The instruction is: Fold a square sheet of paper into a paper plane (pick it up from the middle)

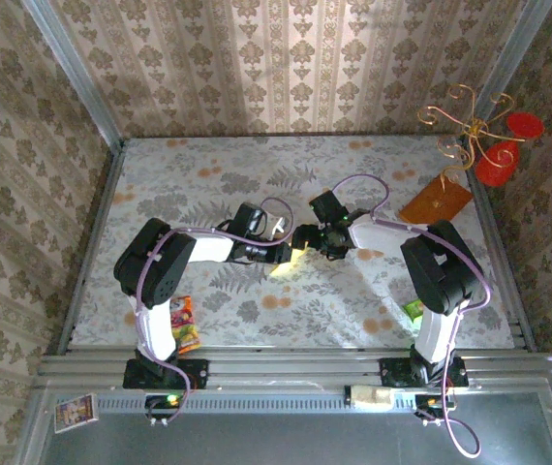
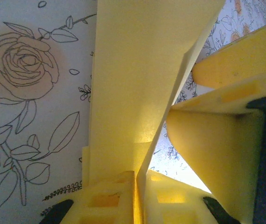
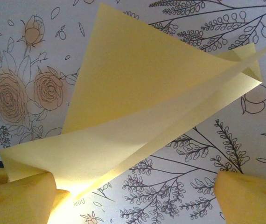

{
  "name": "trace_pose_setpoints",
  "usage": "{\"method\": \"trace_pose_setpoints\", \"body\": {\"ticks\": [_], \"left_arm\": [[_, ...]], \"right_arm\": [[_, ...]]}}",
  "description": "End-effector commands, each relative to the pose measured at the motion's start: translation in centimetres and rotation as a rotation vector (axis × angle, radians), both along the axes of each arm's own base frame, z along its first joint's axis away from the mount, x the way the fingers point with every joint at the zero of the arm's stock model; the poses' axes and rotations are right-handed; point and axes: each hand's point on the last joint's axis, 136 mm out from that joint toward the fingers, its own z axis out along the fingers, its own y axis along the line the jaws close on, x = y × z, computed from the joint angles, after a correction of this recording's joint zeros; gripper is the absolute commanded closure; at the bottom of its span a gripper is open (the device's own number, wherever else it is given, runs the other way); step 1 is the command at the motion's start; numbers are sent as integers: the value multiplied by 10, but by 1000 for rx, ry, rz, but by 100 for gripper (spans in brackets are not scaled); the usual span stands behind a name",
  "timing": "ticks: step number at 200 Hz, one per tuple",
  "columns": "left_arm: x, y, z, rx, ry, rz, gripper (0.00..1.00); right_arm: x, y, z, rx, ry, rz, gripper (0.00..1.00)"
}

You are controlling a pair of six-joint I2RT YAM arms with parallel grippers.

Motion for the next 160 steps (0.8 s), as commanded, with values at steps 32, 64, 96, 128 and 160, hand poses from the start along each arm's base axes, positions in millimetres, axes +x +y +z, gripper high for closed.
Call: {"method": "trace_pose_setpoints", "body": {"ticks": [32, 64, 96, 128, 160], "left_arm": [[-9, 1, -8, 0, 66, -20, 86], [-9, 1, -2, -9, 63, -20, 82], [-9, 8, 8, 2, 36, 2, 75], [-7, 20, 13, 31, 15, 26, 71], [-12, 28, 9, 53, 30, 24, 71]], "right_arm": [[-4, -23, -30, -159, 92, -45, 11], [-7, -26, -42, -198, 135, -47, 14], [-8, -27, -44, -202, 139, -44, 14], [-8, -26, -41, -193, 130, -35, 14], [-6, -24, -40, -183, 123, -28, 14]]}}
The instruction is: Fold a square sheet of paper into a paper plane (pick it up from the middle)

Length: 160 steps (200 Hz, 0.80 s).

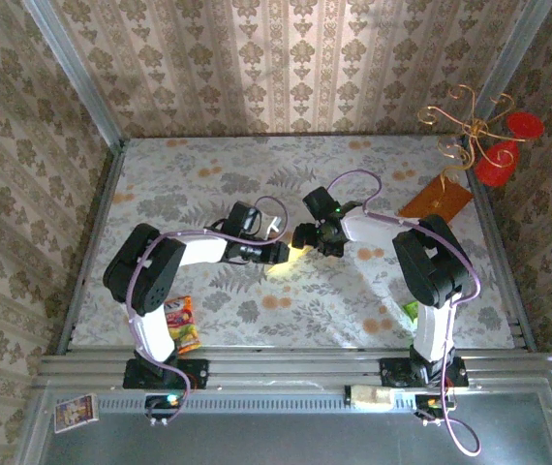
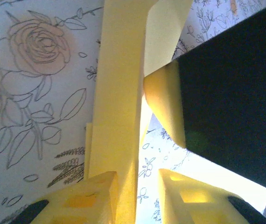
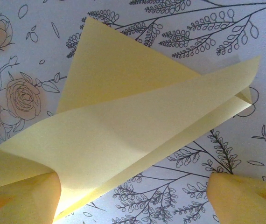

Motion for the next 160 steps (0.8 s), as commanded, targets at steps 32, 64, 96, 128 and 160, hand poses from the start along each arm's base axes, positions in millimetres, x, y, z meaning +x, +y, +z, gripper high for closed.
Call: {"method": "trace_pose_setpoints", "body": {"ticks": [32, 64, 96, 128, 160], "left_arm": [[-11, 17, -3, 52, 16, -11, 71], [-18, 23, -6, 79, 20, -34, 72], [-16, 21, -4, 72, 16, -35, 75], [-16, 20, -11, 75, 27, -45, 79], [-16, 19, -14, 76, 34, -49, 81]], "right_arm": [[-10, -19, -32, -98, 55, 1, 15], [-10, -18, -33, -94, 54, 4, 15], [-11, -18, -35, -90, 61, 4, 16], [-11, -18, -36, -93, 65, 6, 16], [-12, -20, -39, -103, 71, 3, 17]]}}
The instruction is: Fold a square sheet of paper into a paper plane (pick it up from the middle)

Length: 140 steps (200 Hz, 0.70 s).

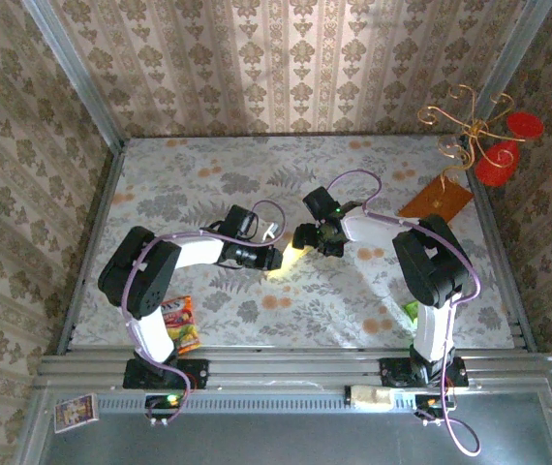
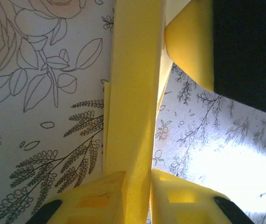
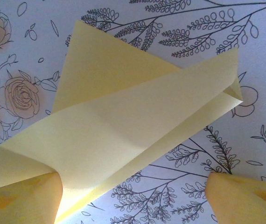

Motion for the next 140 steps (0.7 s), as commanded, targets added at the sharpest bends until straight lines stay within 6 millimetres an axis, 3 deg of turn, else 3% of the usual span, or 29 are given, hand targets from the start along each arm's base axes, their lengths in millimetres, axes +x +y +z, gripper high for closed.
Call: {"method": "trace_pose_setpoints", "body": {"ticks": [1, 103, 121, 140], "left_arm": [[0, 2, -5, 8, 9, -15, 81], [-4, 6, -21, 35, 45, -13, 86], [-4, 5, -20, 32, 44, -14, 86], [-2, 4, -18, 27, 39, -13, 86]], "right_arm": [[-11, -19, -39, -99, 70, -8, 17], [-16, -24, -48, -124, 90, -10, 22], [-14, -21, -43, -103, 73, 0, 23], [-8, -15, -24, -55, 18, 21, 23]]}}
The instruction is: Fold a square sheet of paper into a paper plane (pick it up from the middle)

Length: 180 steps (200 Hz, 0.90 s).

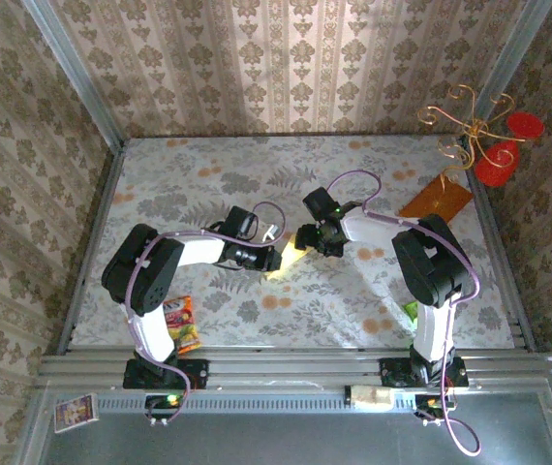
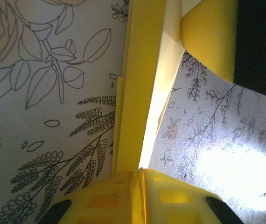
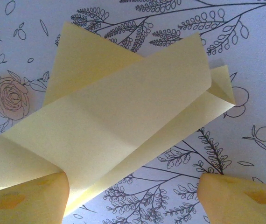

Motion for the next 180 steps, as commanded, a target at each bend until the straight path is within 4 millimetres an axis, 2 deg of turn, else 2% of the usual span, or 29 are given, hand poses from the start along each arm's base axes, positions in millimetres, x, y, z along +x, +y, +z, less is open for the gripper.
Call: {"method": "trace_pose_setpoints", "body": {"ticks": [1, 29, 69, 94, 108, 134, 153, 180], "left_arm": [[-1, 4, -9, 25, 14, -7, 86], [0, 2, -6, 17, 19, -8, 87], [-1, 2, -10, 25, 44, 5, 87], [-1, 2, -12, 30, 56, 9, 87], [-2, 2, -13, 35, 63, 8, 87], [-2, 2, -15, 39, 75, 12, 87], [-2, 2, -16, 44, 87, 17, 87], [-4, 3, -20, 64, 117, 18, 87]], "right_arm": [[-8, -11, -20, -34, 15, 23, 23], [-2, -7, 16, 40, -96, 58, 19], [-9, -11, 51, 98, -203, 78, 19], [-15, -3, 69, 204, -259, 64, 22], [-16, 7, 73, 292, -264, 41, 28], [-14, 34, 73, 431, -242, 17, 46], [-9, 47, 69, 469, -229, 8, 64], [-4, 59, 59, 471, -193, 3, 75]]}}
